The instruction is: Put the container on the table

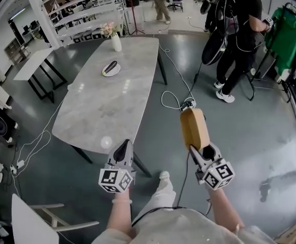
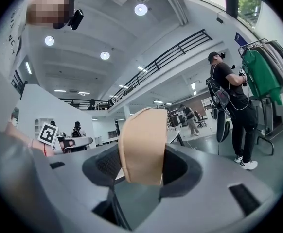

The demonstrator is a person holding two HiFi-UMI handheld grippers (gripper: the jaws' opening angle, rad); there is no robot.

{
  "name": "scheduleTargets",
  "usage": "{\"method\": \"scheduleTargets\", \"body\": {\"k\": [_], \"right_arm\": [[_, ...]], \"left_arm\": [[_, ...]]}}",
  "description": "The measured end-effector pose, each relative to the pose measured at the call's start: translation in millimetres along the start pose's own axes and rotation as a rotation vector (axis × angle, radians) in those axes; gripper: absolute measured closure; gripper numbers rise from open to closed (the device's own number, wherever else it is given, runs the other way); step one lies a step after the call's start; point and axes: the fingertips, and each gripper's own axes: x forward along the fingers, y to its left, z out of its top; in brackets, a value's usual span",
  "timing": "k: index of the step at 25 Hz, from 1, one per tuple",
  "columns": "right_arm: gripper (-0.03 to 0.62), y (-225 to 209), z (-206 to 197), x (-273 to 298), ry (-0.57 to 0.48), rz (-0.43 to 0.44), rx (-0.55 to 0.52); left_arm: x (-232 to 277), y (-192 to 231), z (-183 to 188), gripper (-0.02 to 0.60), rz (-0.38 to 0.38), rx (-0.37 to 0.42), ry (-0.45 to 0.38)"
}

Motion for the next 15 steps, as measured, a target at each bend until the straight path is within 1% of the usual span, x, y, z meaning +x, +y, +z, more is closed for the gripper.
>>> {"method": "scheduleTargets", "body": {"k": [6, 15], "right_arm": [[0.367, -32.9, 14.8, 46.2, -0.001, -0.005, 0.014], [0.367, -77.5, 19.6, 106.7, 0.018, -0.016, 0.035]], "left_arm": [[58.3, 8.1, 5.1, 0.572, -0.037, 0.024, 0.027], [130.0, 37.8, 4.9, 0.572, -0.039, 0.014, 0.05]]}}
